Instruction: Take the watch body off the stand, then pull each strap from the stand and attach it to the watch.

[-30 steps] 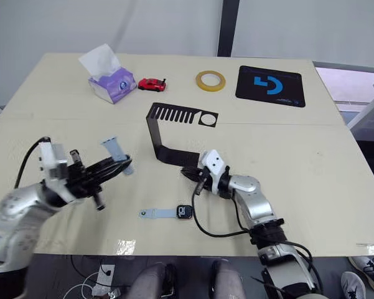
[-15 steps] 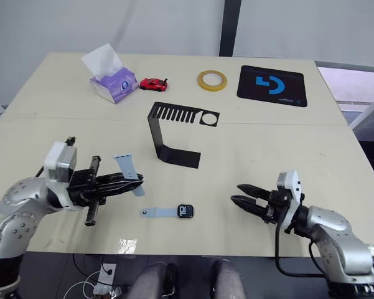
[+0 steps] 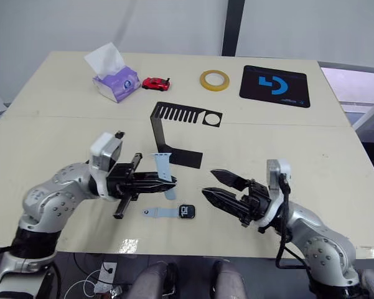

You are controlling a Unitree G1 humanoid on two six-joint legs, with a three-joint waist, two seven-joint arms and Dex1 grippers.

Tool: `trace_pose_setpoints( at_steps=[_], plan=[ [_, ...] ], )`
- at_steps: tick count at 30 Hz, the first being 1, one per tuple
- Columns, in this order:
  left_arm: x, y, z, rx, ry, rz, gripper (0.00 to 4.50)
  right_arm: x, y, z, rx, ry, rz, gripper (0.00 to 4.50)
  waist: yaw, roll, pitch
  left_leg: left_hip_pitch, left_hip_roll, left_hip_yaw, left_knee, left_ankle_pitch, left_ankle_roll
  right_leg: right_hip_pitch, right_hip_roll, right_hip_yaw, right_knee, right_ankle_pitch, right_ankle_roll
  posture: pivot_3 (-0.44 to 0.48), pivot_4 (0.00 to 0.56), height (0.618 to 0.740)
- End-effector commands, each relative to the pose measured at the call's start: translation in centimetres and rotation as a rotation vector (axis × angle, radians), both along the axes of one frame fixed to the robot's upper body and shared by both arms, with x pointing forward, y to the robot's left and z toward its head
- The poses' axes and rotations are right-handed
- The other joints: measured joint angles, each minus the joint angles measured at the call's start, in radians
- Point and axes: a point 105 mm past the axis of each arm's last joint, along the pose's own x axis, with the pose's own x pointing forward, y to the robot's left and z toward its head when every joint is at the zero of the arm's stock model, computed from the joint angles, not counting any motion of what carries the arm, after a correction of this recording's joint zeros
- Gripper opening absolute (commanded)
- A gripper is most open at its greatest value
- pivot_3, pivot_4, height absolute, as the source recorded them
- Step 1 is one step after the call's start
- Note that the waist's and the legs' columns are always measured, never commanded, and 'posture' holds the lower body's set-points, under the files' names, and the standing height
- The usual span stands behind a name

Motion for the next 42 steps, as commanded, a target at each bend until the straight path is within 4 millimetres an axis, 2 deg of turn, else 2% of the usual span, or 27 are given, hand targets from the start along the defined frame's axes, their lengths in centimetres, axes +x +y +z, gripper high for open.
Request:
trace_pose_setpoints(
  at_steps=[1,11,14,16,31,42],
  plan=[
    [-0.4,-0.5,0.2,-0.007,-0.026,-0.049,0.0,-0.2,1.9,1.2,0.046,-0.012,0.055,4.47,0.0,0.0,0.0,0.0,0.0,0.0,0.0,0.0,0.0,0.0,0.0,0.0,0.0,0.0,0.0,0.0,0.15,0.74],
    [-0.6,-1.1,0.0,-0.026,-0.018,-0.053,0.0,0.1,4.4,2.8,0.037,-0.009,0.096,4.47,0.001,0.0,0.0,-0.001,0.0,0.0,0.002,0.0,0.001,-0.001,-0.001,0.0,0.002,0.0,0.0,0.0,0.15,0.74],
    [-0.6,-1.5,0.0,-0.033,-0.012,-0.054,0.0,-0.2,4.8,3.2,0.036,-0.025,0.119,3.66,0.0,0.0,0.0,-0.001,0.0,0.0,0.001,0.0,0.001,-0.001,0.0,0.0,0.001,0.0,0.0,0.0,0.15,0.74],
    [-0.6,-1.7,-0.1,-0.036,-0.01,-0.052,0.0,-0.3,5.0,3.4,0.036,-0.032,0.13,2.81,0.0,0.0,0.0,-0.001,0.0,0.0,0.001,0.0,0.001,-0.001,0.0,0.0,0.002,0.0,0.0,0.0,0.15,0.74],
    [-0.4,-2.3,0.4,-0.082,-0.007,-0.04,0.0,-0.8,5.0,4.7,0.085,-0.052,0.155,2.81,0.0,0.0,0.0,-0.001,0.0,0.0,0.001,0.0,0.001,0.0,0.0,0.0,0.002,0.0,0.0,0.0,0.15,0.74],
    [-0.4,-2.4,0.5,-0.102,0.003,-0.024,0.0,-0.9,4.7,4.6,0.078,-0.059,0.156,2.81,0.0,0.0,0.0,-0.001,0.0,0.0,0.001,0.0,0.001,0.0,0.0,0.0,0.002,0.0,0.0,0.0,0.15,0.74]
  ],
)
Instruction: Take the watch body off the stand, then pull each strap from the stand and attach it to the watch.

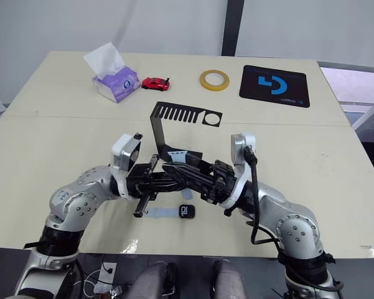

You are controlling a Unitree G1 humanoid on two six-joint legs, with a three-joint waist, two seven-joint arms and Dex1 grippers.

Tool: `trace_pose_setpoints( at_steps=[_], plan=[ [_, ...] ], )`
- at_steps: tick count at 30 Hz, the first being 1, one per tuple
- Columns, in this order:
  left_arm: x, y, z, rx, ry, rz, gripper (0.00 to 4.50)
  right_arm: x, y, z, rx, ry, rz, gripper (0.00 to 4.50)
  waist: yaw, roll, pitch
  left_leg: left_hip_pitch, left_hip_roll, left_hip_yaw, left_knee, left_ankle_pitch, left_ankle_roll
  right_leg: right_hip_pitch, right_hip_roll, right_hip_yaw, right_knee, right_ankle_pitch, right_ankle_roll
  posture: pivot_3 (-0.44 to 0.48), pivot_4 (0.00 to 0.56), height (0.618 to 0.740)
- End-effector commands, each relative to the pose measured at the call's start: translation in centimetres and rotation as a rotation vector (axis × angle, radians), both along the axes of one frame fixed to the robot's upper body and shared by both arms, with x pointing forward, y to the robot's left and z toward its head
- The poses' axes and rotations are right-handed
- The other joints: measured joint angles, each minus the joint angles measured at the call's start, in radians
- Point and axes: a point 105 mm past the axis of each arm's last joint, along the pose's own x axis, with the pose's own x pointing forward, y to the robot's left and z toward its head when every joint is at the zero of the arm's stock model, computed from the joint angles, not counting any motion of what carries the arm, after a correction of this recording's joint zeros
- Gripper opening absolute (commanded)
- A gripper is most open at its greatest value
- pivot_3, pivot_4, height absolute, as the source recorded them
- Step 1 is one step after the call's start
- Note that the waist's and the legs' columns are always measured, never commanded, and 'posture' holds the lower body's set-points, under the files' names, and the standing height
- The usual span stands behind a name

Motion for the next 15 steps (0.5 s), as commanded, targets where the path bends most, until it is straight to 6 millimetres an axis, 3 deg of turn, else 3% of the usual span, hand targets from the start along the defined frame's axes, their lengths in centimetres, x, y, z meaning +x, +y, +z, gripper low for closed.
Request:
trace_pose_setpoints(
  at_steps=[1,10,13,15],
  plan=[
    [-0.55,-0.03,0.81,-0.029,-0.03,-0.013,0.0,-0.96,-0.27,1.16,0.025,-0.063,0.016,2.81,0.0,0.0,0.0,0.0,0.0,0.0,0.0,0.0,0.0,0.0,0.0,0.0,0.0,0.0,0.0,0.0,0.15,0.74],
    [-0.71,0.0,0.49,-0.026,-0.022,-0.014,0.0,-0.99,-0.25,1.2,0.032,-0.064,0.015,2.81,0.0,0.0,0.0,0.0,0.0,0.0,0.0,0.0,0.0,0.0,0.0,0.0,0.0,0.0,0.0,0.0,0.15,0.74],
    [-0.75,0.03,0.38,-0.024,-0.02,-0.015,0.0,-1.04,-0.23,1.17,0.034,-0.062,0.018,1.94,0.0,0.0,0.0,0.0,0.0,0.0,0.0,0.0,0.0,0.0,0.0,0.0,0.0,0.0,0.0,0.0,0.15,0.74],
    [-0.78,0.03,0.36,-0.025,-0.019,-0.016,0.0,-1.06,-0.22,1.14,0.034,-0.06,0.019,0.98,0.0,0.0,0.0,0.0,0.0,0.0,0.0,0.0,0.0,0.0,0.0,0.0,0.0,0.0,0.0,0.0,0.15,0.74]
  ],
)
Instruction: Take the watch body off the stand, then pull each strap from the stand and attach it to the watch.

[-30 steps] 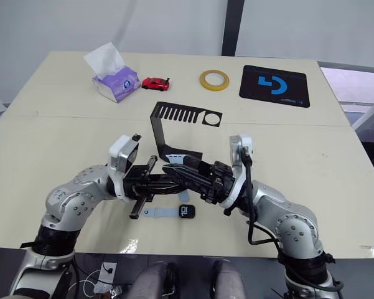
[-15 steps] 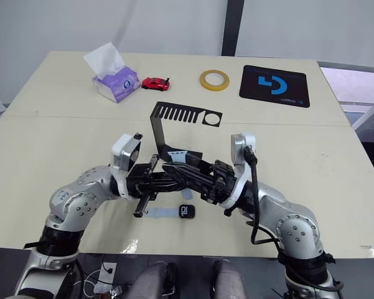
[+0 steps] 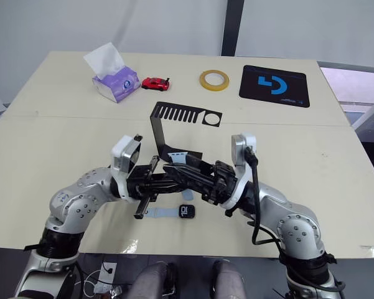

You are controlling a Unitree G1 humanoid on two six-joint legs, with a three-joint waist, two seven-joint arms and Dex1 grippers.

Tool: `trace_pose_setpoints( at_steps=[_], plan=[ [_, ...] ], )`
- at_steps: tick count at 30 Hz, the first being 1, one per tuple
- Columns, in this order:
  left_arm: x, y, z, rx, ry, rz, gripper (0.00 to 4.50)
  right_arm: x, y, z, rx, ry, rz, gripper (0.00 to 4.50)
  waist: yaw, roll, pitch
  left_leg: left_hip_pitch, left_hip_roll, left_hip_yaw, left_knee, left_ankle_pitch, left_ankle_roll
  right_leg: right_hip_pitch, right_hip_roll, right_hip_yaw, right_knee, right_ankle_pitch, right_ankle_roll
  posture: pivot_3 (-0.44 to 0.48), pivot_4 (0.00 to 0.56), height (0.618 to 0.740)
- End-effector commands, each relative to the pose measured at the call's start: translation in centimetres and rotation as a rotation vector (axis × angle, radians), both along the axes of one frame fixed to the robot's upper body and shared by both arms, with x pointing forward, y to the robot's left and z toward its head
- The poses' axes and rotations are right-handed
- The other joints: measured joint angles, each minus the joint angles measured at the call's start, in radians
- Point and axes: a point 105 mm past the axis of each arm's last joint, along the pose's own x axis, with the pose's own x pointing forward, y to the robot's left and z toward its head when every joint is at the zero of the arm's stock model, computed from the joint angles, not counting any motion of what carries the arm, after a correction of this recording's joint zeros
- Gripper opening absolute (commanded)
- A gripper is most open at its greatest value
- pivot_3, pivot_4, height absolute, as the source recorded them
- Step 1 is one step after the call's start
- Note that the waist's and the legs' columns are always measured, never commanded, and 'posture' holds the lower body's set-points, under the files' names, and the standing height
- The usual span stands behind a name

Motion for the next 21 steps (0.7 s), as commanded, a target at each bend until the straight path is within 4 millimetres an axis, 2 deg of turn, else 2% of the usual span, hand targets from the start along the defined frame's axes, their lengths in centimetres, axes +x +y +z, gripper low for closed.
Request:
trace_pose_setpoints(
  at_steps=[1,2,11,15,18,21],
  plan=[
    [-0.52,-0.03,0.73,-0.028,-0.029,-0.019,0.0,-0.99,-0.16,1.17,0.035,-0.058,0.015,0.4,0.0,0.0,0.0,0.0,0.0,0.0,0.0,0.0,0.0,0.0,0.0,0.0,0.0,0.0,0.0,0.0,0.15,0.74],
    [-0.53,-0.05,0.74,-0.029,-0.029,-0.019,0.0,-1.0,-0.15,1.13,0.035,-0.057,0.015,0.03,0.0,0.0,0.0,0.0,0.0,0.0,0.0,0.0,0.0,0.0,0.0,0.0,0.0,0.0,0.0,0.0,0.15,0.74],
    [-0.57,-0.16,0.78,-0.037,-0.029,-0.02,0.0,-0.99,-0.1,0.66,0.023,-0.042,0.015,0.03,0.0,0.0,0.0,0.0,0.0,0.0,0.0,0.0,0.0,0.0,0.0,0.0,0.0,0.0,0.0,0.0,0.15,0.74],
    [-0.54,-0.23,0.75,-0.036,-0.032,-0.018,0.0,-1.0,-0.07,0.36,0.039,0.052,0.053,0.03,0.0,0.0,0.0,0.0,0.0,0.0,0.0,0.0,0.0,0.0,0.0,0.0,0.0,0.0,0.0,0.0,0.15,0.74],
    [-0.49,-0.25,0.79,-0.04,-0.034,-0.014,0.0,-0.61,-0.13,0.61,0.021,-0.026,-0.009,1.03,0.0,0.0,0.0,0.0,0.0,0.0,0.0,0.0,0.0,0.0,0.0,0.0,0.0,0.0,0.0,0.0,0.15,0.74],
    [-0.45,-0.23,0.8,-0.047,-0.03,-0.01,0.0,-0.62,-0.22,0.52,0.018,-0.046,-0.012,1.03,0.0,0.0,0.0,0.0,0.0,0.0,0.0,0.0,0.0,0.0,0.0,0.0,0.0,0.0,0.0,0.0,0.15,0.74]
  ],
)
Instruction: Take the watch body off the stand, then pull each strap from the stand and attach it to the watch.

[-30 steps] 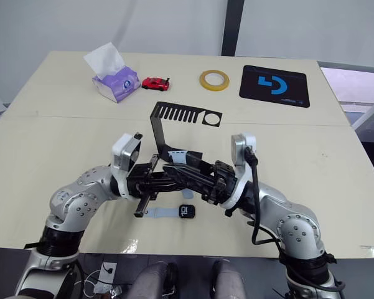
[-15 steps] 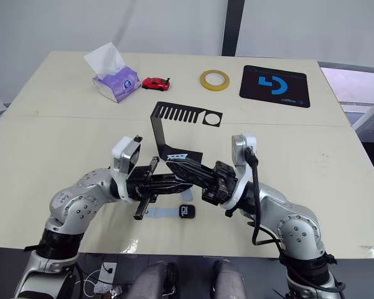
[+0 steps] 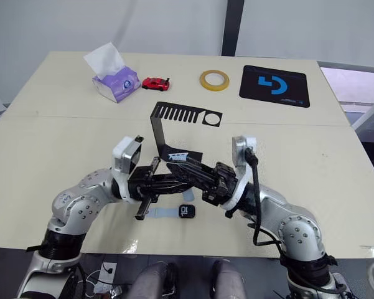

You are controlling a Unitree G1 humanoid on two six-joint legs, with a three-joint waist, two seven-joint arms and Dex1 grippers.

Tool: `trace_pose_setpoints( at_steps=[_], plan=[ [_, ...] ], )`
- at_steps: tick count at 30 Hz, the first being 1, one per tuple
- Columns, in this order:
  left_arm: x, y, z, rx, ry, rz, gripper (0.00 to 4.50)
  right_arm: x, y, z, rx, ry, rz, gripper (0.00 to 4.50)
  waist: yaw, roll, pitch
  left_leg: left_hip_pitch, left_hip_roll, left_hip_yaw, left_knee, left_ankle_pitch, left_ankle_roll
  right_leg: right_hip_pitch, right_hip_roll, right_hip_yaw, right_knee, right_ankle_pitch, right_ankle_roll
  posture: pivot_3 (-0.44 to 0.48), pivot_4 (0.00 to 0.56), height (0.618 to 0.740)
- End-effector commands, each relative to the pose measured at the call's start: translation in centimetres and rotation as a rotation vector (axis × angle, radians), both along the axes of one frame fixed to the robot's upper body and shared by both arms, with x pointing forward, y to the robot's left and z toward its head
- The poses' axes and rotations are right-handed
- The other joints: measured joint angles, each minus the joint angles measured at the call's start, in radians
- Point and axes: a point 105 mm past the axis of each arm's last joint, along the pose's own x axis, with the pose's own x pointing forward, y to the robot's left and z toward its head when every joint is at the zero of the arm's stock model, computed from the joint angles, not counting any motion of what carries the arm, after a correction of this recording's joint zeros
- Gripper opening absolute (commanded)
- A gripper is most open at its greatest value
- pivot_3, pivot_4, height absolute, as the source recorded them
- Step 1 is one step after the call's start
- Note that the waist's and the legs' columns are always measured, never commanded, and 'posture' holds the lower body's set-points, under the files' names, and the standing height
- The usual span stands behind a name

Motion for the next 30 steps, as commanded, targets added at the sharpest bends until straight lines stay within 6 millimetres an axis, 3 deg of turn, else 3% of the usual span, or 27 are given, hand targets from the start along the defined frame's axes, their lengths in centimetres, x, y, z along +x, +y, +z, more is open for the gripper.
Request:
trace_pose_setpoints(
  at_steps=[1,30],
  plan=[
    [-0.37,0.03,0.75,-0.031,-0.03,-0.004,0.0,-0.71,-0.1,0.73,0.017,-0.07,0.003,1.03,0.0,0.0,0.0,0.0,0.0,0.0,0.0,0.0,0.0,0.0,0.0,0.0,0.0,0.0,0.0,0.0,0.15,0.74],
    [-0.27,0.06,0.12,-0.031,0.0,0.006,0.0,-1.32,0.17,0.39,0.039,-0.088,0.035,1.03,0.0,0.0,0.0,0.0,0.0,0.0,0.0,0.0,0.0,0.0,0.0,0.0,0.0,0.0,0.0,0.0,0.15,0.74]
  ],
)
